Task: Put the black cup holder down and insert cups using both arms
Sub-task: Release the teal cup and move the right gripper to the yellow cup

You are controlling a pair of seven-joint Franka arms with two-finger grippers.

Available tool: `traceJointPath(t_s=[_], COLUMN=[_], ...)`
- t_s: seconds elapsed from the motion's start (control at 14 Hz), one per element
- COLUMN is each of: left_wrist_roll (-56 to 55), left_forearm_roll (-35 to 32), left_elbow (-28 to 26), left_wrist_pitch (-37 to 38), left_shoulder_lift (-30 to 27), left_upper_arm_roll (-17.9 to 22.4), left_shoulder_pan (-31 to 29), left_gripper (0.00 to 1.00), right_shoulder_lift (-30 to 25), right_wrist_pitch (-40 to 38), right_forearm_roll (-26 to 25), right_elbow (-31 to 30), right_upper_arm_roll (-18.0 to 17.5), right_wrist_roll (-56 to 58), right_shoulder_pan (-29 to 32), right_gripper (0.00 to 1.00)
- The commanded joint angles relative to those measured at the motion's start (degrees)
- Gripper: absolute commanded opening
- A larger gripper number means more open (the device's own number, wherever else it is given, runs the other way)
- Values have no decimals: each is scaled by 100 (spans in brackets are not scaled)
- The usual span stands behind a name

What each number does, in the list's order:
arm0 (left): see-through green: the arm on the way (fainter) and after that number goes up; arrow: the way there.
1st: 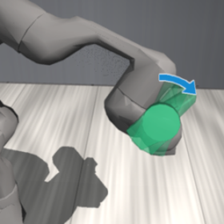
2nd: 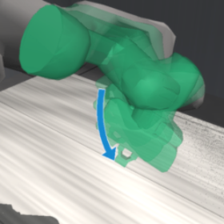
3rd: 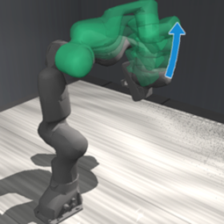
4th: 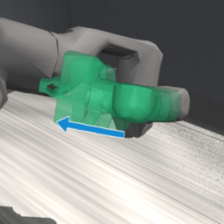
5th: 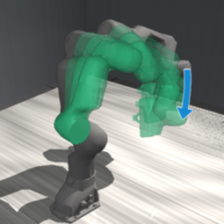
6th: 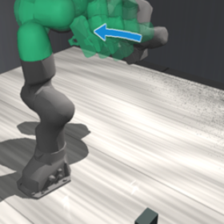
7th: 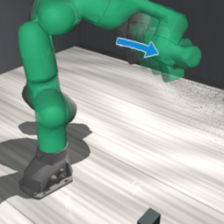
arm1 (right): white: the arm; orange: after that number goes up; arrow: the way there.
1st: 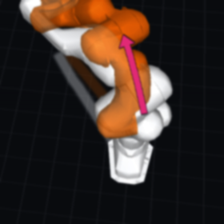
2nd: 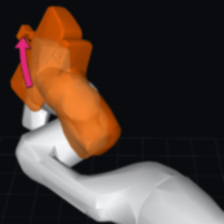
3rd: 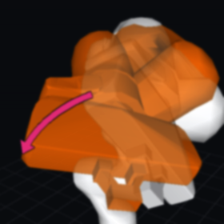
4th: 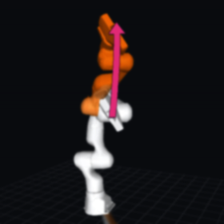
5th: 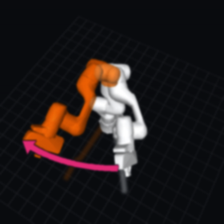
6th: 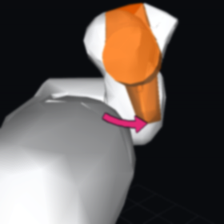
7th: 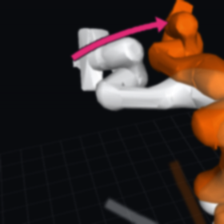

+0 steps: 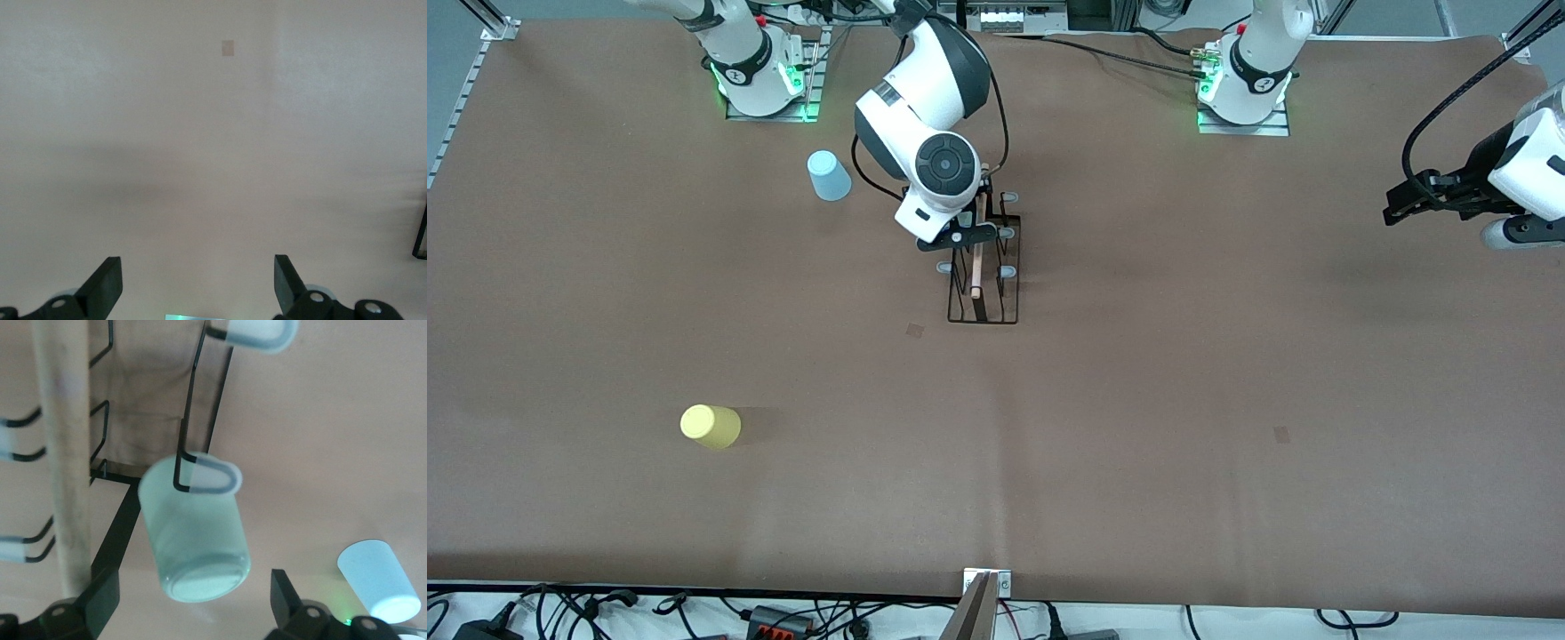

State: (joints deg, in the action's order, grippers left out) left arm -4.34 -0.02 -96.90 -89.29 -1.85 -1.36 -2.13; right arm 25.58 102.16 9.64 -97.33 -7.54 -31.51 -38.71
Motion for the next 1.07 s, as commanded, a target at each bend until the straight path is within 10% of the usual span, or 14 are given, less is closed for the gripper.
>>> traceJointPath(t_s=[0.0,0.43,1.0], left_wrist_roll=[-49,-58,-58], left_forearm_roll=[81,81,90], left_elbow=[83,83,83], left_wrist_pitch=[114,131,140], left_shoulder_lift=[-26,-26,-26], left_upper_arm_roll=[57,57,57], left_shoulder_pan=[55,64,55], left_gripper=[100,100,100], right_shoulder_lift=[-412,-440,596], right_wrist_pitch=[-327,-1032,1224], right_forearm_roll=[47,-311,-928], right_elbow=[73,1005,1329], right_upper_arm_roll=[156,902,1150], right_wrist_roll=[-188,-198,635], right_shoulder_pan=[22,530,2094], right_gripper=[100,100,100])
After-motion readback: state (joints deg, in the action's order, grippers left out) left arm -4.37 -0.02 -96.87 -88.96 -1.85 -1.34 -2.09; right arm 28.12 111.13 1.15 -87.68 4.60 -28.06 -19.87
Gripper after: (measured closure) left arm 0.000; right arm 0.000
